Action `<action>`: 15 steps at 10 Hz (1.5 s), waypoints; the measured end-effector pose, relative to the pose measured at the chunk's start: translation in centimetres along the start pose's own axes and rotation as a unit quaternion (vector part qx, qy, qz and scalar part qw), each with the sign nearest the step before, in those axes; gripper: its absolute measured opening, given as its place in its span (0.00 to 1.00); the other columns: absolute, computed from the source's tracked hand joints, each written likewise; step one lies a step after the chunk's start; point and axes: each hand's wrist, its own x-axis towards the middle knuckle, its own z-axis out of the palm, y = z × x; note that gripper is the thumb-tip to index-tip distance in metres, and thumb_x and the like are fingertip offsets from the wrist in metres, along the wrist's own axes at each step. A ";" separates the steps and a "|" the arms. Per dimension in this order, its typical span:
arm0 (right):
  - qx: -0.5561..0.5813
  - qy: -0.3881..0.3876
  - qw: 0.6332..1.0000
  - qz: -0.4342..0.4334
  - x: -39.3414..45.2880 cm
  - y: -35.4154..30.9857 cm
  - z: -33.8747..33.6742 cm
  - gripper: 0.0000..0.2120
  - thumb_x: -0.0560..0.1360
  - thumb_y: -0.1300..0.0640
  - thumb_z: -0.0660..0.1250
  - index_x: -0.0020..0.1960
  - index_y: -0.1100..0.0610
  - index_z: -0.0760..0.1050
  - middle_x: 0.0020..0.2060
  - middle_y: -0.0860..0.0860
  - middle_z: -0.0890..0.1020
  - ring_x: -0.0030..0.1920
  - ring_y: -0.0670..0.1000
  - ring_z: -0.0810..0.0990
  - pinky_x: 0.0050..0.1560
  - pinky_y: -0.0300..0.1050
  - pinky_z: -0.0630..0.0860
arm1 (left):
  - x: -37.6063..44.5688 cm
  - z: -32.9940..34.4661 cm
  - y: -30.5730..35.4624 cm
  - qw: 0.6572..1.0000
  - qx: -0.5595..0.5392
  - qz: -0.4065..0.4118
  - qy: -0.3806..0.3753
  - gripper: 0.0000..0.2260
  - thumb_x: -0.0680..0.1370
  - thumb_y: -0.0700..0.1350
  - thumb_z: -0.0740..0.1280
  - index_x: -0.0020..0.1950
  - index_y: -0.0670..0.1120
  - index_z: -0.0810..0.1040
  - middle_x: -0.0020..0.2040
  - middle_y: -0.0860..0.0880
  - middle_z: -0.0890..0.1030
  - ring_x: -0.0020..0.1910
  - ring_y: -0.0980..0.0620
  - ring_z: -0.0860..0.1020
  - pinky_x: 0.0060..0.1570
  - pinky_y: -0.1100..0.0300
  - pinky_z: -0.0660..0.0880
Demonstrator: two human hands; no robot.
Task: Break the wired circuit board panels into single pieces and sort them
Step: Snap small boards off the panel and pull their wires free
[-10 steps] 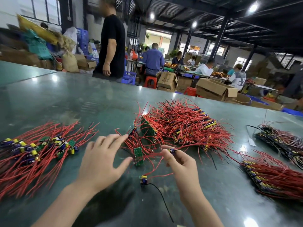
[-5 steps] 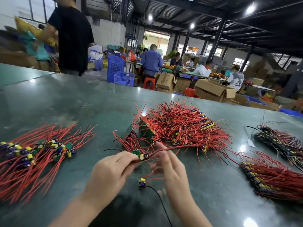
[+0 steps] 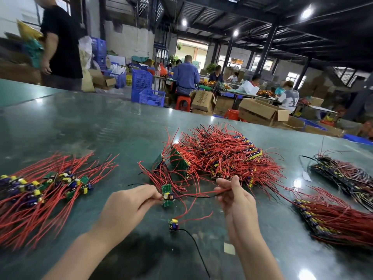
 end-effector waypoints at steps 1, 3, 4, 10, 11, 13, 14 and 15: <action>0.063 -0.043 0.997 0.017 0.1 -0.3 0.2 0.19 0.72 0.48 0.62 0.33 0.58 0.84 0.28 0.53 0.81 0.27 0.44 0.76 0.29 0.34 0.74 | 0.3 -0.5 -0.3 0.999 0.000 -0.039 -0.005 0.05 0.71 0.51 0.65 0.45 0.55 0.72 0.41 0.63 0.79 0.34 0.64 0.75 0.34 0.67 0.68; 0.031 -0.054 0.998 -0.003 0.3 -0.2 -0.6 0.20 0.79 0.51 0.58 0.41 0.59 0.84 0.34 0.53 0.83 0.31 0.46 0.78 0.34 0.35 0.77 | 0.4 -2.0 -2.1 0.985 0.096 -0.145 -0.024 0.08 0.72 0.46 0.73 0.42 0.56 0.76 0.37 0.66 0.80 0.36 0.57 0.78 0.35 0.57 0.72; 0.018 -0.012 1.000 0.014 0.8 -0.2 -1.0 0.19 0.81 0.52 0.57 0.44 0.59 0.83 0.34 0.53 0.82 0.29 0.46 0.76 0.32 0.36 0.76 | 0.3 -3.8 -4.3 0.957 0.182 -0.204 0.092 0.03 0.72 0.44 0.73 0.42 0.53 0.82 0.40 0.52 0.84 0.38 0.43 0.82 0.33 0.56 0.73; -0.585 -0.369 0.706 -0.150 0.3 2.6 -0.9 0.22 0.70 0.67 0.61 0.57 0.47 0.79 0.52 0.47 0.75 0.57 0.47 0.69 0.60 0.38 0.66 | 0.4 -1.1 -2.4 0.986 0.166 -0.016 -0.030 0.14 0.72 0.55 0.61 0.48 0.50 0.82 0.51 0.51 0.80 0.54 0.48 0.73 0.53 0.48 0.71; -0.600 -0.362 0.693 -0.169 0.4 3.1 -0.8 0.12 0.73 0.56 0.68 0.56 0.47 0.79 0.52 0.47 0.76 0.57 0.48 0.68 0.60 0.43 0.67 | -0.7 2.1 -1.5 0.968 0.033 0.019 -0.246 0.13 0.71 0.60 0.67 0.50 0.54 0.81 0.52 0.58 0.78 0.54 0.63 0.69 0.56 0.61 0.67; -0.595 -0.317 0.702 -0.232 -0.1 4.0 0.1 0.06 0.77 0.56 0.63 0.49 0.53 0.79 0.47 0.45 0.80 0.52 0.49 0.72 0.55 0.44 0.68 | -1.5 4.1 -1.9 0.973 -0.072 -0.034 -0.215 0.10 0.71 0.46 0.74 0.49 0.53 0.76 0.50 0.61 0.73 0.50 0.62 0.73 0.55 0.62 0.71; -0.501 -0.279 0.785 -0.233 -0.4 3.8 0.5 0.03 0.76 0.61 0.66 0.46 0.56 0.78 0.39 0.36 0.74 0.46 0.42 0.71 0.49 0.34 0.65 | -1.3 4.1 -0.9 0.985 -0.119 -0.012 -0.123 0.08 0.71 0.45 0.74 0.47 0.52 0.77 0.47 0.60 0.76 0.46 0.64 0.74 0.49 0.66 0.72; -0.432 -0.173 0.828 -0.312 -0.8 3.3 0.8 0.05 0.72 0.59 0.70 0.48 0.53 0.78 0.43 0.38 0.75 0.48 0.39 0.71 0.51 0.35 0.67 | -1.0 3.9 0.4 0.983 -0.182 -0.027 -0.010 0.05 0.71 0.48 0.72 0.45 0.51 0.79 0.48 0.58 0.79 0.49 0.61 0.77 0.50 0.68 0.73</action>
